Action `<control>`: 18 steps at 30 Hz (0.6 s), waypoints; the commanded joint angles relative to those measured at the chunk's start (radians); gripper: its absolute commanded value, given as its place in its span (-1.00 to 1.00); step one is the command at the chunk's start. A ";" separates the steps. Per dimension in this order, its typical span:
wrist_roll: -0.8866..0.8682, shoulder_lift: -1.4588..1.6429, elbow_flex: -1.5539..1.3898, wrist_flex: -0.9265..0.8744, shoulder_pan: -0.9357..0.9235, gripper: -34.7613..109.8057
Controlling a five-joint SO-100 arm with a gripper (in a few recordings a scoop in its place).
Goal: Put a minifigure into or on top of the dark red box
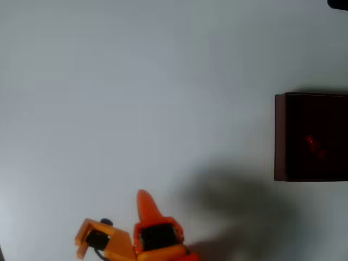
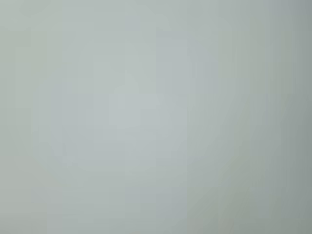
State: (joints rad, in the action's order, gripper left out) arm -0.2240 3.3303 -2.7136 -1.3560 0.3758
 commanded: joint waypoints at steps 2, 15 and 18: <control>-0.014 0.023 -0.103 0.006 0.051 -0.52; 0.202 0.032 -0.295 0.006 0.190 -0.52; 0.235 0.040 -0.295 0.005 0.206 -0.52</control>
State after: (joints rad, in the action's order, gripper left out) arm -0.0199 3.3594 -3.0204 -1.3254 0.5660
